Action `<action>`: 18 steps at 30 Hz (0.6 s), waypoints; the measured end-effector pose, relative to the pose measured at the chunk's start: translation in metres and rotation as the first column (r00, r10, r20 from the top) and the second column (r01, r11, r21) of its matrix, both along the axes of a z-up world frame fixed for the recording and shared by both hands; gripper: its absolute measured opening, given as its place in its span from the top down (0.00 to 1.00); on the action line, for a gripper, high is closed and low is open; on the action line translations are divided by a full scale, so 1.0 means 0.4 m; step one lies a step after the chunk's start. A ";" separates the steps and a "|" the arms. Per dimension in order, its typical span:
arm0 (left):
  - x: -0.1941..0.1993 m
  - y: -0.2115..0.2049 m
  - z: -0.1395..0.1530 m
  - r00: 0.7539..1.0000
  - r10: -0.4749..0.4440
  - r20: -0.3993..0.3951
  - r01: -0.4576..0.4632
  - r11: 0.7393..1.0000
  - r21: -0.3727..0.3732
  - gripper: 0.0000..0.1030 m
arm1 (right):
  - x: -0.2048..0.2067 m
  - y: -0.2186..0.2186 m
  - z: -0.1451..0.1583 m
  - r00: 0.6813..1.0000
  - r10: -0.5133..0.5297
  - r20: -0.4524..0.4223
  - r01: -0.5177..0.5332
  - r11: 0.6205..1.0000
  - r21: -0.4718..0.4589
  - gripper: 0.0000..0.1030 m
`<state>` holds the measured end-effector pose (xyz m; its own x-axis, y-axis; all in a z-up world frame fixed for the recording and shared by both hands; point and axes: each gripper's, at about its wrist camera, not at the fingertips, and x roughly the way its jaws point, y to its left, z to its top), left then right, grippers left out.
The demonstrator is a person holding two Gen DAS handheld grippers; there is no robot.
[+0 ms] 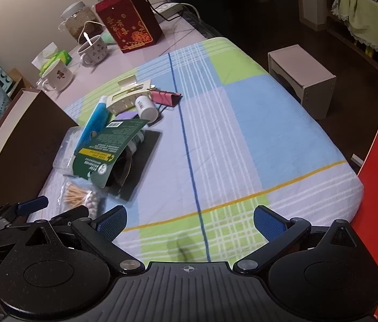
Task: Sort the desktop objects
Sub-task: 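Grasp the cotton swab bag with the left gripper while the right grasps the green card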
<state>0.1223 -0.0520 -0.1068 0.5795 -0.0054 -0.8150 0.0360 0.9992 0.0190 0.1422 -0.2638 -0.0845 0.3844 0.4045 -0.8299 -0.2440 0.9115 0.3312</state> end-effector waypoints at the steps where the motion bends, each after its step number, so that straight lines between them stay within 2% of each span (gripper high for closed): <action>1: 0.008 0.002 -0.007 1.000 0.000 -0.002 0.000 1.000 0.000 0.09 | 0.005 -0.001 -0.002 1.000 0.000 -0.003 0.000 1.000 0.003 0.00; 4: 0.019 0.008 -0.023 1.000 -0.017 -0.003 0.017 1.000 -0.009 0.15 | 0.021 0.000 -0.005 1.000 0.002 -0.011 -0.001 1.000 0.019 0.00; 9: 0.007 0.016 -0.024 0.998 -0.062 0.020 0.063 0.998 -0.032 0.36 | 0.059 0.005 -0.012 0.999 0.014 -0.042 -0.009 0.993 0.114 0.00; 12: -0.005 0.020 -0.019 0.997 -0.074 0.027 0.074 0.997 -0.024 0.37 | 0.091 0.011 -0.020 0.998 0.003 -0.060 0.009 0.980 0.197 0.00; 16: -0.025 0.033 -0.012 0.998 -0.062 0.020 0.062 0.998 -0.016 0.41 | 0.146 0.030 -0.054 0.989 0.007 -0.147 0.046 0.936 0.350 0.01; 18: -0.034 0.042 -0.009 0.999 -0.043 0.010 0.043 0.999 -0.014 0.41 | 0.175 0.042 -0.076 0.980 0.012 -0.198 0.073 0.906 0.417 0.22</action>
<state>0.1087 -0.0351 -0.1105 0.5866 -0.0418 -0.8088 0.0785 0.9969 0.0054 0.2121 -0.2469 -0.1149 0.2530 0.7224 -0.6435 -0.1115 0.6825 0.7223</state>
